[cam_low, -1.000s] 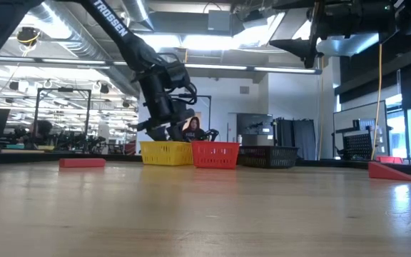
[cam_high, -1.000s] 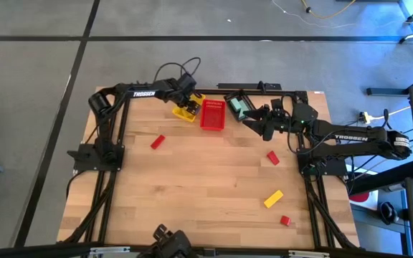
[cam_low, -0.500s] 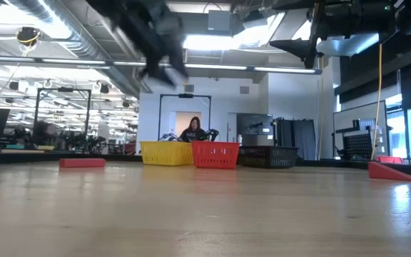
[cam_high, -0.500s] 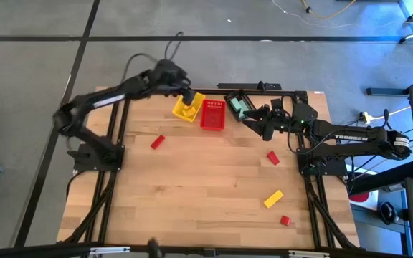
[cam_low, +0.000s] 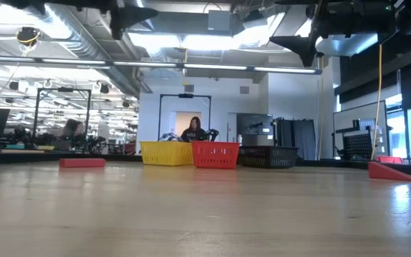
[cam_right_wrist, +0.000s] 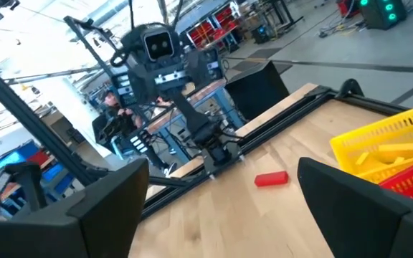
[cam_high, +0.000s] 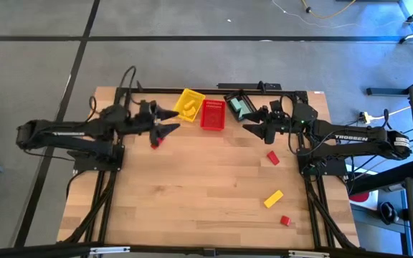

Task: Sort & place blocks by color
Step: Put the yellow block into the yellow bin

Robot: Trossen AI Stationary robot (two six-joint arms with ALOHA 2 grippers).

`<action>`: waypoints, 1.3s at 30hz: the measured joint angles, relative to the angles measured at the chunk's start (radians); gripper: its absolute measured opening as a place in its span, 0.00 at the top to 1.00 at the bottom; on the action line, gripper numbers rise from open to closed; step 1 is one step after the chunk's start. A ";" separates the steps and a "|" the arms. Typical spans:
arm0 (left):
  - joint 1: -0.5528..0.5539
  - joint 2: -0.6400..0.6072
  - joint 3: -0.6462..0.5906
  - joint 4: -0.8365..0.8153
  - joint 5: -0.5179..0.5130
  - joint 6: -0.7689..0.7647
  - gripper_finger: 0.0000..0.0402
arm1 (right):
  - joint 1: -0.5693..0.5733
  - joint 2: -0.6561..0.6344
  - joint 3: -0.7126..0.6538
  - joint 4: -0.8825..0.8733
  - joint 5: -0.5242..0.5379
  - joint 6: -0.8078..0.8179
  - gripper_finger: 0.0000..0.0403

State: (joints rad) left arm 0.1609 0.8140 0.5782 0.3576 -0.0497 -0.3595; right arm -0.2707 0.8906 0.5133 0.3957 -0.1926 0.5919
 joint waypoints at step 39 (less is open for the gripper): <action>-0.037 -0.070 -0.058 0.047 -0.081 0.056 0.33 | 0.503 0.137 0.434 -1.351 -0.181 -0.465 0.11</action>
State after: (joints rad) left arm 0.1241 0.7437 0.5205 0.4049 -0.1306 -0.3038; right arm 0.2320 1.0279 0.9477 -0.9551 -0.3739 0.1270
